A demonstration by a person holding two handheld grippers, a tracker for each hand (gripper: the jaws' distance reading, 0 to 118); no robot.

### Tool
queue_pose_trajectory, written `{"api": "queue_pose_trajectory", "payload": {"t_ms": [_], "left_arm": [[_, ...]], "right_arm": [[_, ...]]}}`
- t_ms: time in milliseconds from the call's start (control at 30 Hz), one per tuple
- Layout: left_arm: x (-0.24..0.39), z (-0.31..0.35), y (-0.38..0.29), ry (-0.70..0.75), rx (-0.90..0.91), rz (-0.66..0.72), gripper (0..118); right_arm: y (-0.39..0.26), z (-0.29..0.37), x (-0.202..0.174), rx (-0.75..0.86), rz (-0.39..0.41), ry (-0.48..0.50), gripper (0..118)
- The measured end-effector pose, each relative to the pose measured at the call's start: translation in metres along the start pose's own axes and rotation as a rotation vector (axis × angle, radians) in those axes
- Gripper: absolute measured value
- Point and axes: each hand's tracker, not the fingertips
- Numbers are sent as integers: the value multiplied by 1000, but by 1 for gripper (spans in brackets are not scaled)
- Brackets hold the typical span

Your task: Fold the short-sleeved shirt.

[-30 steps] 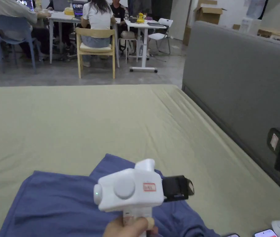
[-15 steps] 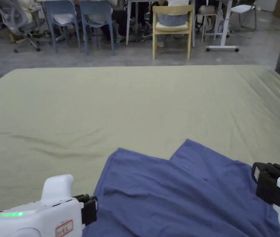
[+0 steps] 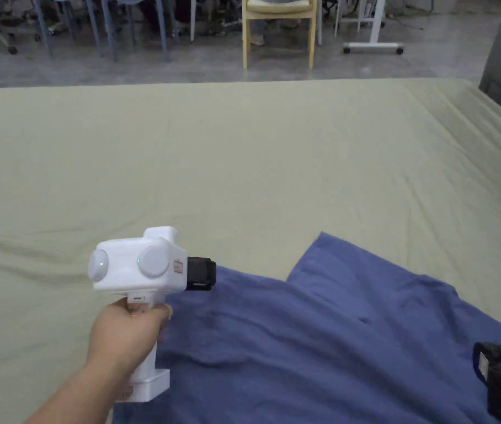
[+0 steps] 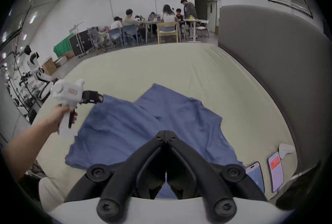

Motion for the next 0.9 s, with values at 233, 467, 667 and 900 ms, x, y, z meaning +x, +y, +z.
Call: {"api": "queue_pose_trajectory", "payload": {"t_ms": [233, 467, 667, 900], "left_arm": [[22, -2, -16, 81, -23, -93, 56], [-12, 115, -19, -254, 116, 78, 0], [-23, 202, -35, -247, 206, 76, 0], [-54, 230, -49, -241, 238, 140, 0]], "right_arm": [[-17, -31, 46, -152, -89, -158, 2], [-37, -48, 96, -244, -311, -223, 68], [-65, -86, 127, -415, -546, -153, 118], [-81, -99, 128, -446, -615, -111, 21]]}}
